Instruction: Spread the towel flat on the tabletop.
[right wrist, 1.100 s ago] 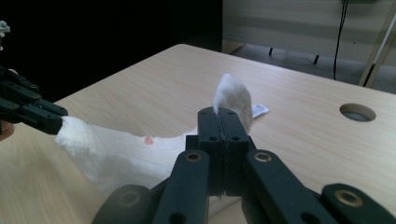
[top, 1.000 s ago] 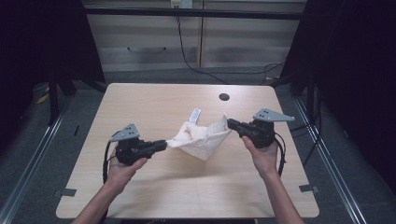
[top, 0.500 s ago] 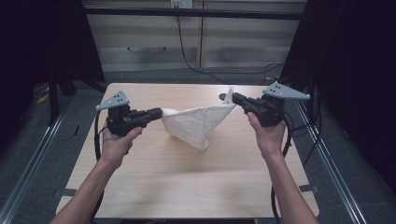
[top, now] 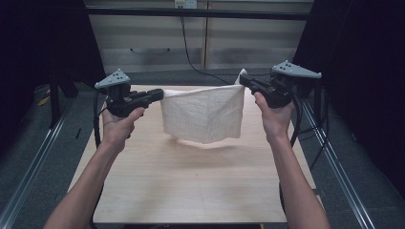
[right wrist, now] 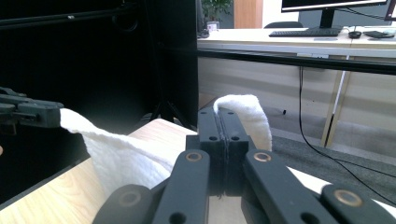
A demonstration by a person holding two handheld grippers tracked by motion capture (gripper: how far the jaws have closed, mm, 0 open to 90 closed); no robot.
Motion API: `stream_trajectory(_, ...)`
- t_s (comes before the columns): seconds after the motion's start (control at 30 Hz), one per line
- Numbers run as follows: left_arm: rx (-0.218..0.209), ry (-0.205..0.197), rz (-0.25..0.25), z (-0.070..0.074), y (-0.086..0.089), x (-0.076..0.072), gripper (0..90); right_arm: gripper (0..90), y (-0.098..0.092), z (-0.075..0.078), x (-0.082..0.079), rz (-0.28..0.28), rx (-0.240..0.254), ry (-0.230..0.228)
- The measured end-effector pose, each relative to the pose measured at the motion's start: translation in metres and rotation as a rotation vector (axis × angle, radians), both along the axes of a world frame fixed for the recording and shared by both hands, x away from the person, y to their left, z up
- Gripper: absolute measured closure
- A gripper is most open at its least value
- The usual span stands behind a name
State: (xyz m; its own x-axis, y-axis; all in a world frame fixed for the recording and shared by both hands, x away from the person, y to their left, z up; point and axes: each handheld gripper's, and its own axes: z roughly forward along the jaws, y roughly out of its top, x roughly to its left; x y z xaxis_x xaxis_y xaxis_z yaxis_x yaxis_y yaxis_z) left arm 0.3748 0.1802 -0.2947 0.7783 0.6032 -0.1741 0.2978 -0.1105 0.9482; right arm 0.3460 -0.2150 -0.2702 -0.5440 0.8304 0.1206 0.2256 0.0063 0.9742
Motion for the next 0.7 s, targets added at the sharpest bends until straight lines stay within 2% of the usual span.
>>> stream_trajectory(0.1, 0.004, -0.001, 0.015, 0.004, 0.001, 0.007, 84.3, 89.9, 0.002, -0.002, 0.005, -0.001, -0.003, 0.011)
stream_trajectory(0.2, 0.007, 0.0, 0.025, 0.009, -0.003, 0.021, 84.4, 90.0, 0.002, -0.001, 0.014, -0.011, -0.004, 0.014)
stream_trajectory(0.27, -0.009, 0.013, 0.037, 0.012, -0.006, 0.03, 84.4, 90.0, 0.0, 0.001, 0.02, -0.018, 0.026, 0.017)
stream_trajectory(0.4, -0.014, -0.006, 0.059, 0.016, -0.012, 0.042, 84.4, 90.0, -0.005, 0.001, 0.033, -0.044, 0.027, 0.026)
stream_trajectory(0.43, -0.014, -0.006, 0.059, 0.016, -0.014, 0.043, 84.4, 90.0, -0.006, -0.001, 0.035, -0.049, 0.026, 0.029)
stream_trajectory(0.53, 0.024, -0.025, 0.051, 0.009, -0.017, 0.039, 84.4, 90.0, -0.007, -0.009, 0.035, -0.053, 0.018, 0.034)
stream_trajectory(0.6, 0.045, -0.025, 0.038, 0.0, -0.017, 0.035, 84.4, 90.0, -0.01, -0.019, 0.032, -0.046, 0.018, 0.046)
stream_trajectory(0.63, 0.056, -0.02, 0.029, -0.004, -0.016, 0.033, 84.4, 90.0, -0.011, -0.032, 0.028, -0.037, 0.011, 0.068)
stream_trajectory(0.67, 0.065, -0.017, 0.026, -0.009, -0.015, 0.031, 84.4, 90.0, -0.011, -0.032, 0.028, -0.037, 0.011, 0.068)
stream_trajectory(0.7, 0.066, -0.016, 0.023, -0.012, -0.015, 0.029, 84.4, 90.0, -0.011, -0.039, 0.025, -0.033, 0.006, 0.083)
